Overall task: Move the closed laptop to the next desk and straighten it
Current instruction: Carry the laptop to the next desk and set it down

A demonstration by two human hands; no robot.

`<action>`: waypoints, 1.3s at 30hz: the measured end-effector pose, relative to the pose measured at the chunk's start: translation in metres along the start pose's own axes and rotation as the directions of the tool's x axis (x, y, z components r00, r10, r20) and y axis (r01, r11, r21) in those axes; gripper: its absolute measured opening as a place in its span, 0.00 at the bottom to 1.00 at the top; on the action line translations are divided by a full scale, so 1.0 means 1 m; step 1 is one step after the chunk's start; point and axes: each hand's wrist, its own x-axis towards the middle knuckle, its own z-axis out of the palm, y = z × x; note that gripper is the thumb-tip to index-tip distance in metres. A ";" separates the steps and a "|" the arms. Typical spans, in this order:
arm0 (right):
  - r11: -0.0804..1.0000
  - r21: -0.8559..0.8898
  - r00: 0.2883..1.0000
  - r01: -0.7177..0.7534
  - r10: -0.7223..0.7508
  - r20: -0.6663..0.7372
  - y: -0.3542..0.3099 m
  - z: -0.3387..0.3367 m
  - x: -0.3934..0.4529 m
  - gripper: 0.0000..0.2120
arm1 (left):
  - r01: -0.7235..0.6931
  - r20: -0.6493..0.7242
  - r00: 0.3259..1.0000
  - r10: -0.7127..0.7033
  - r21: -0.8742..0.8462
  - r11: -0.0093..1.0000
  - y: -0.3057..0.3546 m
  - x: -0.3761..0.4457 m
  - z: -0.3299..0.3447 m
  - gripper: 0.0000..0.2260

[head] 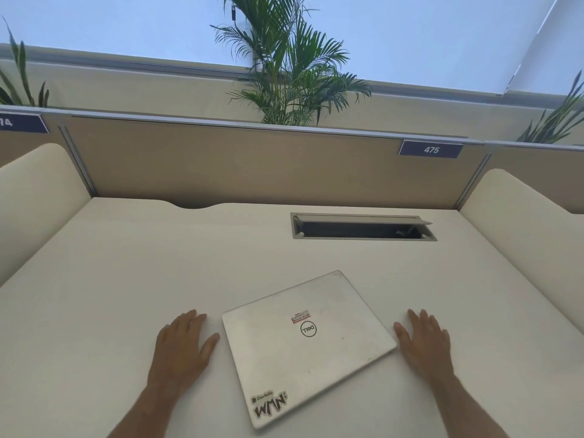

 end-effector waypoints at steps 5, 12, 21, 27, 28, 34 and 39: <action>1.000 -0.030 0.999 0.003 -0.002 0.044 0.003 0.009 -0.010 0.32 | 0.072 0.151 0.985 -0.083 0.077 0.994 -0.004 -0.004 0.007 0.56; 0.998 -0.056 0.997 -0.005 0.009 0.073 0.003 0.007 -0.010 0.34 | 0.073 0.191 0.977 -0.093 0.108 0.991 0.000 -0.009 0.001 0.56; 0.996 0.009 0.996 -0.083 0.083 0.017 -0.022 -0.016 -0.001 0.24 | 0.080 0.048 0.996 -0.079 -0.017 0.997 0.015 -0.004 -0.015 0.31; 0.982 0.186 0.996 0.016 -0.032 0.080 -0.070 -0.028 0.000 0.20 | 0.196 0.065 0.980 -0.187 -0.184 0.963 0.046 0.000 -0.019 0.21; 0.978 0.209 0.993 0.027 -0.050 0.104 -0.077 -0.029 0.000 0.20 | 0.219 0.073 0.975 -0.209 -0.193 0.956 0.051 0.000 -0.017 0.21; 0.974 0.223 0.978 -0.038 -0.010 0.209 -0.103 -0.028 0.000 0.25 | 0.317 0.126 0.947 -0.295 -0.230 0.920 0.062 0.002 -0.010 0.24; 0.954 0.260 0.963 -0.151 0.083 0.256 -0.113 -0.033 -0.001 0.26 | 0.332 0.127 0.943 -0.309 -0.251 0.909 0.068 0.003 -0.007 0.28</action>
